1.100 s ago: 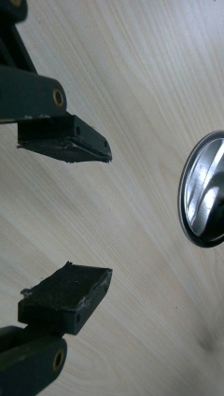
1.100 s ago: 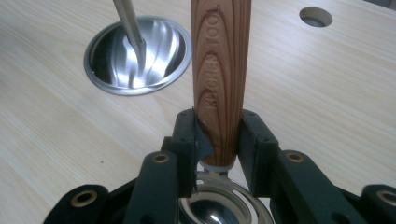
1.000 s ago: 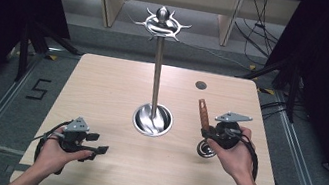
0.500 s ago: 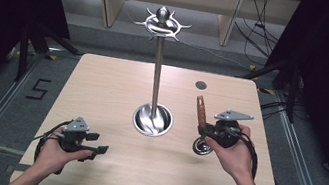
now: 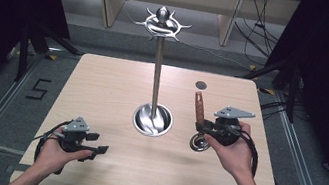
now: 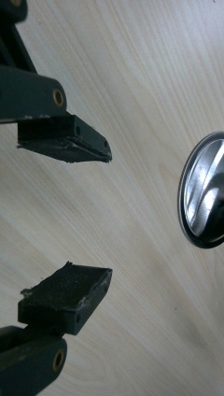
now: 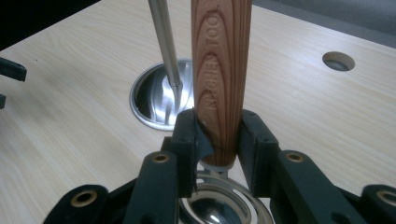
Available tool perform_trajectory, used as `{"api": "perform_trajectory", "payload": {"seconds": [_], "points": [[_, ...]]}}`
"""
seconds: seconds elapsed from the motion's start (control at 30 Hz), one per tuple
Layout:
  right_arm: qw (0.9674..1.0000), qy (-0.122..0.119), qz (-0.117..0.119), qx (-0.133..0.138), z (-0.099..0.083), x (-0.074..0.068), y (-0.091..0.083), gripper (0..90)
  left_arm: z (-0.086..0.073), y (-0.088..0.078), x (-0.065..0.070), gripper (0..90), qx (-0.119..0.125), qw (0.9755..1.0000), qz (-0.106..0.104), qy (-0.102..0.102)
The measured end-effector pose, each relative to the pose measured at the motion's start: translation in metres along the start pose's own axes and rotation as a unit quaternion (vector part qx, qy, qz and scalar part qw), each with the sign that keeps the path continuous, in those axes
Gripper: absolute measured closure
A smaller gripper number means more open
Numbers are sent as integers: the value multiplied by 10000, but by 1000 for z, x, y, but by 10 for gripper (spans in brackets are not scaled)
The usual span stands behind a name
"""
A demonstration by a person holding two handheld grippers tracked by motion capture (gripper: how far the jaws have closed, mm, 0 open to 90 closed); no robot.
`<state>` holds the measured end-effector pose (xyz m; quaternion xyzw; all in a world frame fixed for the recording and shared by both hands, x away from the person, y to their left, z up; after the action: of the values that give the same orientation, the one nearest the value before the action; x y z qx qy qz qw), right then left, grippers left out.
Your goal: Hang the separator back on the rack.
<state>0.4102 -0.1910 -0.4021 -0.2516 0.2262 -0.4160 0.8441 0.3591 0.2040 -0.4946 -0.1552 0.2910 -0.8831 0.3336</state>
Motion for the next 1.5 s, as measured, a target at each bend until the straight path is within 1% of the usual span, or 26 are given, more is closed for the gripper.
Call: {"api": "perform_trajectory", "payload": {"seconds": [0.07, 0.2, 0.23, 0.27, 0.3, 0.33, 0.37, 0.47, 0.5, 0.53, 0.57, 0.63, 0.8, 0.83, 0.87, 0.9, 0.97, 1.03, 1.1, 1.13, 1.17, 1.2, 1.27, 1.4, 1.43, 1.5], "points": [[10000, 63, 13, 40, 2, -2, -2, 705, 0, 0, 0, 362, 14, 10000, -13, -13], [9999, 25, 43, 91, 6, -4, -4, 706, 0, 0, 0, 362, -8, 10000, -20, -9], [9998, 48, 31, 208, 6, -5, -3, 706, 0, 0, -1, 362, -45, 10000, 7, 24], [9999, -15, 65, 136, 8, -5, -5, 706, -1, 1, -1, 362, -64, 10000, 48, 48], [9999, -19, 83, 130, 9, -6, -6, 706, 0, 0, 0, 362, -30, 10000, -32, -18], [9996, -5, 73, 278, 11, -8, -4, 706, 0, 0, 1, 362, 9, 10000, 0, -37], [9994, -101, 73, 308, 12, -7, -4, 706, 0, 1, 1, 362, 25, 10000, 14, -42], [9998, -34, 118, 184, 14, -9, -8, 706, 0, 0, 0, 362, -25, 10000, 32, -10], [9996, -84, 115, 249, 14, -9, -7, 706, 0, 1, -1, 362, -20, 10000, -30, -5], [9993, -28, 123, 339, 15, -10, -6, 706, 0, 1, -1, 362, -12, 10000, -32, -14], [9994, -145, 159, 257, 17, -10, -9, 706, 0, 1, -1, 361, -15, 10000, -32, -10], [9993, -101, 163, 335, 18, -12, -9, 706, 0, 1, -1, 361, -17, 10000, -30, -7], [9993, -124, 178, 307, 22, -15, -12, 706, 0, 0, 0, 361, -18, 10000, -22, 1], [9988, -144, 145, 450, 23, -15, -11, 706, 0, 0, 0, 361, -18, 10000, -16, -3], [9989, -241, 180, 370, 25, -15, -13, 706, 0, 0, 1, 361, 27, 10000, -27, -49], [9990, -136, 195, 382, 26, -18, -15, 706, 0, 0, 0, 361, 29, 10000, -25, -53], [9988, -195, 200, 413, 27, -18, -15, 706, -1, 0, -1, 361, -46, 10000, 17, 24], [9983, -183, 184, 512, 29, -20, -15, 706, 0, -1, -1, 361, -81, 10000, -34, 14], [9986, -169, 214, 458, 30, -21, -17, 706, 0, 0, 0, 361, 7, 10000, -25, -25], [9980, -152, 187, 591, 32, -21, -16, 706, 0, -1, 0, 361, -30, 10000, -54, -18], [9984, -198, 225, 487, 33, -20, -19, 706, 0, -1, 0, 361, -23, 10000, -23, -12], [9980, -169, 219, 566, 33, -21, -18, 706, 0, -1, -1, 361, -96, 9999, -18, 28], [9981, -239, 219, 529, 36, -21, -20, 706, -1, 0, -1, 361, -26, 10000, 24, -6], [9982, -186, 208, 538, 36, -22, -21, 706, -1, 0, -1, 361, -46, 10000, 29, 24], [9976, -175, 173, 642, 37, -23, -21, 705, 0, 1, 0, 361, 12, 10000, 16, -41], [9982, -205, 200, 526, 40, -23, -23, 706, 0, 0, 0, 361, -16, 10000, 36, -35]]}}
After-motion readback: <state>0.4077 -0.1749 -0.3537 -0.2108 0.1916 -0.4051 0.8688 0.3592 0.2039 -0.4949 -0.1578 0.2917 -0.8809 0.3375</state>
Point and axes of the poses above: each handheld gripper's, and its own axes: y roughly forward along the jaws, z roughly out of its top, x roughly to its right, the point moved 3 cm from there along y, roughly forward along the jaws, and after that the axes turned 8 degrees about y, right-handed, at the moved point
